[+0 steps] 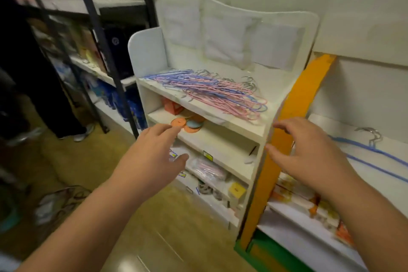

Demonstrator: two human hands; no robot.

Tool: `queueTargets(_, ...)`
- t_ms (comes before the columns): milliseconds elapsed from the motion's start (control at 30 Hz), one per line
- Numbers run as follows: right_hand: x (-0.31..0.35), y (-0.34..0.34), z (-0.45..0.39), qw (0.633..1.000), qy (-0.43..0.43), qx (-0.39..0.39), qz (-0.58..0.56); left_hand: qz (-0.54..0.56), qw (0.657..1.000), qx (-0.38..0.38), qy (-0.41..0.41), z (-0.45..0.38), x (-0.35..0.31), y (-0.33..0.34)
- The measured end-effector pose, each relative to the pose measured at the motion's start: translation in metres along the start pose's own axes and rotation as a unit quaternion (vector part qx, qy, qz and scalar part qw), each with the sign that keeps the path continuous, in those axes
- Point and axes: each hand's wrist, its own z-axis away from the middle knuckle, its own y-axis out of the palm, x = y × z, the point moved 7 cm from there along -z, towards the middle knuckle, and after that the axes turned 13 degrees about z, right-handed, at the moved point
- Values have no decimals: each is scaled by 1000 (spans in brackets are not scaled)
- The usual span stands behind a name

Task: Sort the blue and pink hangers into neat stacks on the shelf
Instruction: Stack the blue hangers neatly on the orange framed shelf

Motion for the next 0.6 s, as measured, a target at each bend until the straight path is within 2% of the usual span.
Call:
queueTargets(267, 61, 52, -53, 1000, -3, 30, -10, 47, 999, -6, -17, -39, 75, -3)
queueTargets(600, 61, 130, -209, 999, 32, 23, -30, 45, 998, 32, -14, -192, 154, 18)
